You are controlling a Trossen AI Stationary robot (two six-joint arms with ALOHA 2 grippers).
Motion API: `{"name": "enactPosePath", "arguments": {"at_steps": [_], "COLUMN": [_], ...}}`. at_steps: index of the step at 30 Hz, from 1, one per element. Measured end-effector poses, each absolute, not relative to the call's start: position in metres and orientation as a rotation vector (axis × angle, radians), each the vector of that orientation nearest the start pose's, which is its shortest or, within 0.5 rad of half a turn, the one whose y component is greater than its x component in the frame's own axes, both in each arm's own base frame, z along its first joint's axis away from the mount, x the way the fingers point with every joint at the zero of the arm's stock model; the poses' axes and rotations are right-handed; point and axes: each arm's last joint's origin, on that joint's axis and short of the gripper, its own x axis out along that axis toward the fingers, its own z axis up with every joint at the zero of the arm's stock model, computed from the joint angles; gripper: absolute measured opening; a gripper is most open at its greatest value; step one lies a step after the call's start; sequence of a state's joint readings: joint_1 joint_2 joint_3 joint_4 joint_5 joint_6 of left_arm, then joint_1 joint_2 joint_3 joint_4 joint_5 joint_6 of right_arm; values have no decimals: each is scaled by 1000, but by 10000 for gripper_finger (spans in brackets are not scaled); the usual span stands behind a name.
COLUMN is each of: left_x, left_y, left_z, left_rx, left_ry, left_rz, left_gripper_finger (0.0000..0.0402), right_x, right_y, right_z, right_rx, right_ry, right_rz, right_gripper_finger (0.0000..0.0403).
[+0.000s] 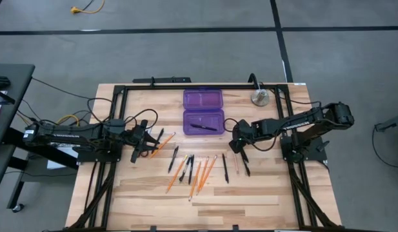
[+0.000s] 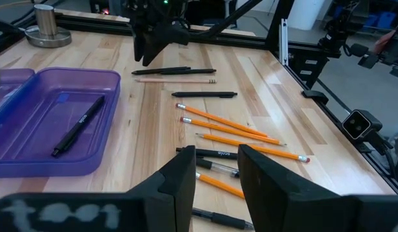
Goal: Pick & place school supplies into a supply box
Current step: Put the black pen into the the purple supply box
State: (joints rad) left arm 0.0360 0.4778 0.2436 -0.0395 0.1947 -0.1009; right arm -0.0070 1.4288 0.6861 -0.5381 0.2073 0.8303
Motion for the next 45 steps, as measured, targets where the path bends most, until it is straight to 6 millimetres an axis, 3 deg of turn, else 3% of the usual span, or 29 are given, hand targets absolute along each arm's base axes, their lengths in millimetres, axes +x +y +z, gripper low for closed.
{"name": "enactPosePath", "arguments": {"at_steps": [8,17,23,29,40,45], "left_x": [130,130,130,130,130,130], "left_y": [-1,-1,-1,-1,-1,-1], "left_z": [200,200,200,200,200,200], "left_rx": [-132,-132,-132,-132,-133,-133], "left_ry": [280,282,281,281,289,289], "left_rz": [-144,-143,-143,-144,-143,-143], "left_gripper_finger": [105,105,105,105,105,105], "right_x": [231,242,246,244,245,245], "right_y": [-8,-6,-7,-8,-7,-7], "right_z": [151,119,121,133,131,131], "right_rx": [582,557,527,539,541,538], "right_ry": [1116,1262,1284,1236,1256,1261], "right_rz": [-695,-696,-727,-722,-709,-710], "right_gripper_finger": [139,139,135,102,12,14]}}
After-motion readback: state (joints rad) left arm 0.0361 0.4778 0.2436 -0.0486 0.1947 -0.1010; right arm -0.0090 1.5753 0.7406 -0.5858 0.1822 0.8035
